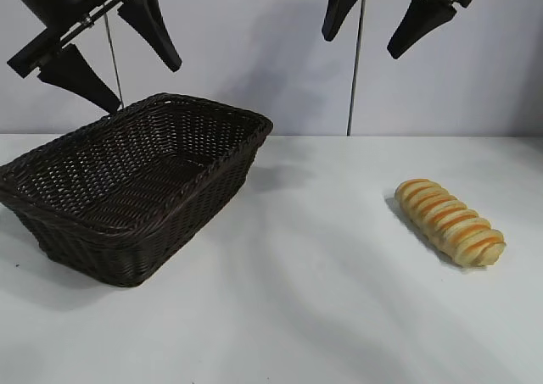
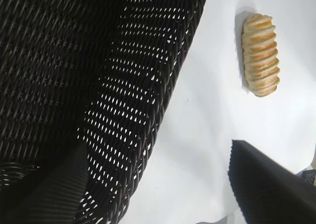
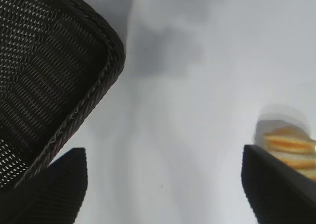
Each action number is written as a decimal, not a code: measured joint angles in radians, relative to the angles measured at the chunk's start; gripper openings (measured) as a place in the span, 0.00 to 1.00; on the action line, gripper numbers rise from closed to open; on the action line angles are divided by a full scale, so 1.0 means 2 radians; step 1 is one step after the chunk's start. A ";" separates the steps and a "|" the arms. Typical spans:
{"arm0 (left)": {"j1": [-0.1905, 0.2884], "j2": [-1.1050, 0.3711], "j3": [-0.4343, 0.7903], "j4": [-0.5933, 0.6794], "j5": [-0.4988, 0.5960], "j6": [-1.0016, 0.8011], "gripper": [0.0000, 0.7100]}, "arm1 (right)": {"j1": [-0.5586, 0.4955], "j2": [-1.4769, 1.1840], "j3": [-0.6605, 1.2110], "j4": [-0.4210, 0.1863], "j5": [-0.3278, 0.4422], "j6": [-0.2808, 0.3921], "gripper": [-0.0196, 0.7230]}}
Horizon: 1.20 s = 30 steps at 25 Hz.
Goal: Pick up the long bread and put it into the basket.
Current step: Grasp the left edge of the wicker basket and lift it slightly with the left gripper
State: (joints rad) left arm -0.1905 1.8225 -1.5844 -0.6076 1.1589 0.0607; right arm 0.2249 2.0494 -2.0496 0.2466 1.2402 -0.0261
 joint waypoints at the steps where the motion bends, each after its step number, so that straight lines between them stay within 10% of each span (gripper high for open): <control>1: 0.000 -0.012 0.011 0.001 -0.003 0.000 0.80 | 0.000 0.000 0.000 0.000 0.000 0.000 0.85; 18: 0.000 -0.154 0.272 0.063 -0.155 -0.174 0.80 | 0.000 0.000 0.000 0.000 0.000 0.000 0.85; 30: 0.000 -0.154 0.295 0.134 -0.226 -0.394 0.80 | 0.000 0.000 0.000 0.000 0.000 0.000 0.85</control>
State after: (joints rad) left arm -0.1905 1.5152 -0.9952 -0.3390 0.7075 -0.7268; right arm 0.2249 2.0494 -2.0496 0.2466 1.2402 -0.0261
